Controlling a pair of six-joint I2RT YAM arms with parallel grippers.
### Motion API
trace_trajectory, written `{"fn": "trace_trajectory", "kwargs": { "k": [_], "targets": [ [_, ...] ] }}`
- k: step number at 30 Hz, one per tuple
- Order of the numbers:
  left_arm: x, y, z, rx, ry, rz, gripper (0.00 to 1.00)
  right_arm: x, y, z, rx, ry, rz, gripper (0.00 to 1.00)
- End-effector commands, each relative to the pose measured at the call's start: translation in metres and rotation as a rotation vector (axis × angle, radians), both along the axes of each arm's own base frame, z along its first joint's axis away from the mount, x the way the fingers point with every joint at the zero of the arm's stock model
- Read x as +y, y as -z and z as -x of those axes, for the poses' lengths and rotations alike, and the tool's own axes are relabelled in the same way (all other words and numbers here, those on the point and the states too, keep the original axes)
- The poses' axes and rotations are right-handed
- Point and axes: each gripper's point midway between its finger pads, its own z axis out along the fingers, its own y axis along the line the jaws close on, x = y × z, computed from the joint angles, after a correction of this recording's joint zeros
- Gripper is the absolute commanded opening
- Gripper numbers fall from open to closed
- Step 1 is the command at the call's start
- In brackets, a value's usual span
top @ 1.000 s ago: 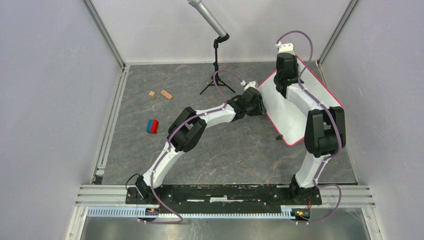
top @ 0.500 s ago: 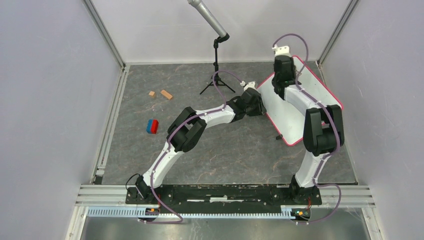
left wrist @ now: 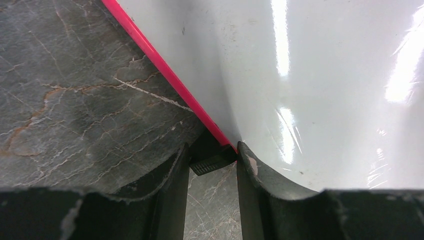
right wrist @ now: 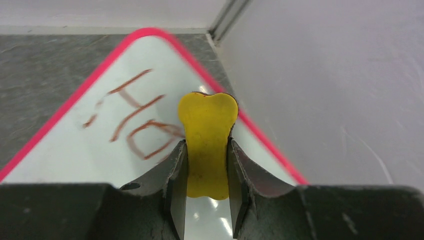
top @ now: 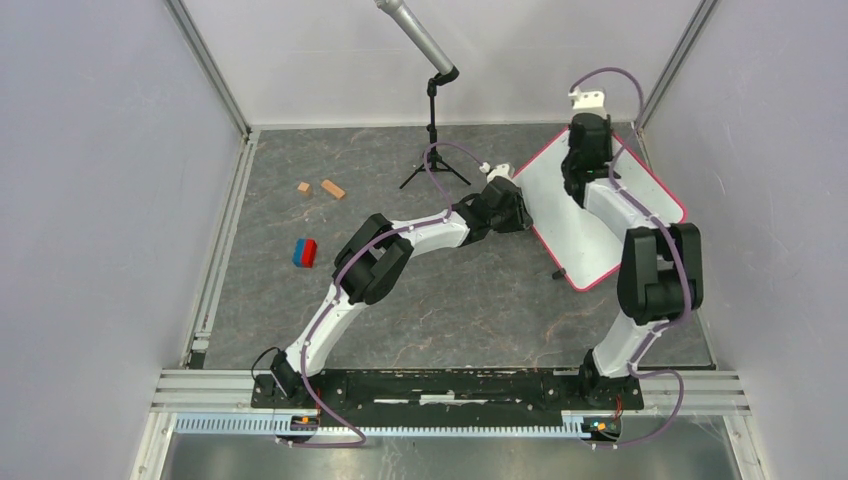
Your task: Erase the whiteboard
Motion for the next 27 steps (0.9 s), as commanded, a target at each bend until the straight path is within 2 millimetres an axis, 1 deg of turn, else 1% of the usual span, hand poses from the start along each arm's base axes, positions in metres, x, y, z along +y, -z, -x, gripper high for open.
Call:
{"fn": "trace_trajectory", "kwargs": {
  "k": [1, 3, 6, 8, 10, 12, 14, 16, 18, 21, 22, 23, 25, 27],
  "targets": [
    [0.041, 0.057, 0.003, 0.078, -0.070, -0.166, 0.02, 0.037, 0.044, -0.018, 0.065, -0.103, 0.020, 0.34],
    [0.041, 0.056, 0.003, 0.075, -0.071, -0.164, 0.02, 0.043, 0.052, -0.026, 0.078, -0.114, 0.022, 0.34],
    [0.041, 0.057, 0.003, 0.076, -0.073, -0.162, 0.02, 0.042, 0.050, -0.033, 0.069, -0.102, 0.020, 0.33],
    [0.041, 0.057, 0.003, 0.077, -0.074, -0.162, 0.02, 0.035, 0.043, -0.033, 0.052, -0.080, 0.026, 0.33],
    [0.041, 0.057, 0.003, 0.075, -0.075, -0.161, 0.02, 0.020, 0.033, -0.028, 0.034, -0.037, 0.025, 0.34],
    [0.041, 0.056, 0.003, 0.074, -0.074, -0.160, 0.02, 0.006, 0.025, -0.022, 0.015, -0.005, 0.006, 0.34],
    [0.041, 0.056, 0.003, 0.075, -0.075, -0.160, 0.02, -0.004, 0.016, -0.014, -0.008, 0.016, 0.000, 0.34],
    [0.041, 0.056, 0.003, 0.074, -0.073, -0.162, 0.02, -0.006, 0.007, -0.008, -0.027, 0.023, 0.005, 0.34],
    [0.041, 0.056, 0.003, 0.073, -0.073, -0.161, 0.02, -0.008, 0.002, -0.007, -0.040, 0.028, 0.011, 0.34],
    [0.042, 0.057, 0.004, 0.071, -0.072, -0.161, 0.02, -0.009, -0.003, -0.013, -0.046, 0.025, 0.016, 0.35],
    [0.042, 0.056, 0.003, 0.070, -0.074, -0.160, 0.02, -0.006, -0.001, -0.016, -0.034, 0.008, 0.012, 0.36],
    [0.042, 0.056, 0.003, 0.071, -0.075, -0.160, 0.02, -0.004, 0.000, -0.018, -0.021, -0.001, 0.008, 0.38],
    [0.042, 0.057, 0.003, 0.072, -0.076, -0.159, 0.02, 0.001, 0.003, -0.016, -0.003, -0.012, -0.009, 0.50],
    [0.042, 0.057, 0.004, 0.072, -0.074, -0.159, 0.02, 0.008, -0.002, -0.008, -0.012, -0.033, -0.021, 0.66]
  ]
}}
